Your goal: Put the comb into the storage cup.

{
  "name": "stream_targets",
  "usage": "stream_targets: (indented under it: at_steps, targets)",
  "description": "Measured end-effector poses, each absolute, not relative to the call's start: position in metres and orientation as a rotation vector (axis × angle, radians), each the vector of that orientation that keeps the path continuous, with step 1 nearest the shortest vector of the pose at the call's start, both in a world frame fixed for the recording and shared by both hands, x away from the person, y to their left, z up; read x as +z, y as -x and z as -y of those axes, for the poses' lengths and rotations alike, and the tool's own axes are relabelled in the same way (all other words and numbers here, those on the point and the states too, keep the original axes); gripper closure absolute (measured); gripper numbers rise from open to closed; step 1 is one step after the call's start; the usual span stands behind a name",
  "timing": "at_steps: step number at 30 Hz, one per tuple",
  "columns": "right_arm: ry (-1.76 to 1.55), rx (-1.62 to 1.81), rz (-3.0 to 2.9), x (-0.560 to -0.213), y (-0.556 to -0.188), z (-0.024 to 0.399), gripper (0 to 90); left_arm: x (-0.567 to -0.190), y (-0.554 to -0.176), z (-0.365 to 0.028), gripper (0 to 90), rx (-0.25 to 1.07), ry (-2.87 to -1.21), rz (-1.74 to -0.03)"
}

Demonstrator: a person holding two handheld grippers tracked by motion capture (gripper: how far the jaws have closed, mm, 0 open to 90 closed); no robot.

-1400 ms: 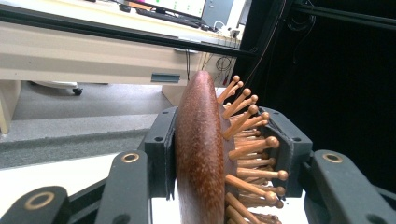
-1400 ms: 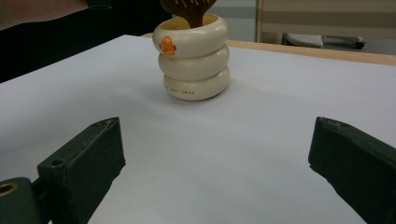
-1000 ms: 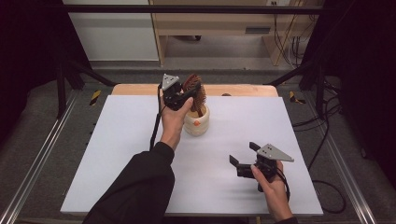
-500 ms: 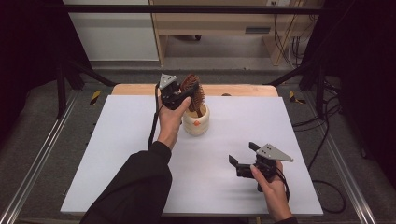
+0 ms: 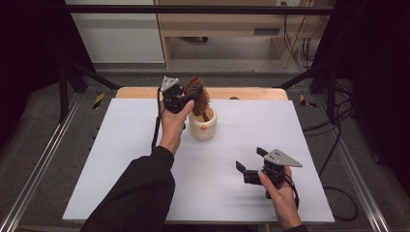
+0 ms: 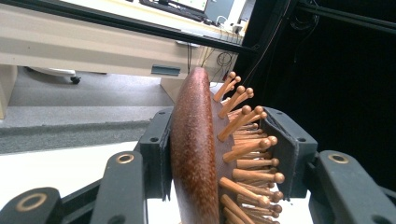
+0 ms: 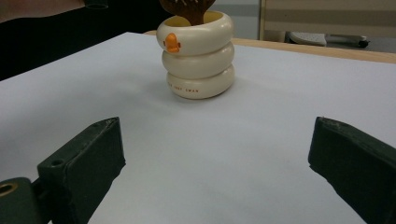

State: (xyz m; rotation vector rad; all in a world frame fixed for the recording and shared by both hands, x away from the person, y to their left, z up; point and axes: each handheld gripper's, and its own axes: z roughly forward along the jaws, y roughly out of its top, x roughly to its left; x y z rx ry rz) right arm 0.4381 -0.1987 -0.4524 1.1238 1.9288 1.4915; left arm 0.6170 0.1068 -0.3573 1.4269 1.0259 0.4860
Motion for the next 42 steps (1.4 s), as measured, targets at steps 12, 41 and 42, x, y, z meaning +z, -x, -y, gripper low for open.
stream_targets:
  at_steps: [12,41,42]
  targets:
    - [-1.121,1.491,-1.935,-0.453,-0.438,0.198,4.0,-0.358,-0.617,-0.11,47.5,0.48,-1.428,-1.026]
    - [-1.117,1.487,-1.94,-0.454,-0.439,0.196,3.9,-0.365,-0.619,-0.124,45.7,0.461,-1.423,-1.048]
    - [-1.117,1.489,-1.939,-0.454,-0.439,0.196,3.9,-0.365,-0.619,-0.124,45.6,0.458,-1.422,-1.048]
